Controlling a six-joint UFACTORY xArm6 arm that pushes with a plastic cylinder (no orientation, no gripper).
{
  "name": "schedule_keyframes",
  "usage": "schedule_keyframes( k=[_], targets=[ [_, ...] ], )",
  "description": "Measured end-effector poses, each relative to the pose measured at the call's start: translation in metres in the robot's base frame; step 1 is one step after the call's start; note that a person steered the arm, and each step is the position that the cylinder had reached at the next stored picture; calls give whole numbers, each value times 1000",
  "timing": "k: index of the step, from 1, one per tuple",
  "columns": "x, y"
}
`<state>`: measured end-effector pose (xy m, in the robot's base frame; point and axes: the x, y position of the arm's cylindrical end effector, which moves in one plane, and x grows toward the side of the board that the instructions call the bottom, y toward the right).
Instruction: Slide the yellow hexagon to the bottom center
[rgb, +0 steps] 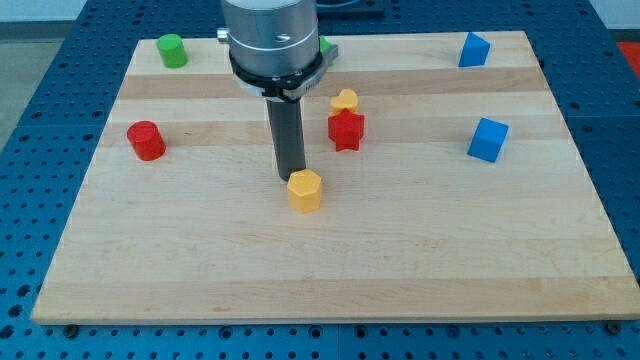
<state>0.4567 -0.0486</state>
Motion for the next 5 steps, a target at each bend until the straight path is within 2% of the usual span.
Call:
schedule_keyframes(
  k=[5],
  targets=[
    [73,13]
  ],
)
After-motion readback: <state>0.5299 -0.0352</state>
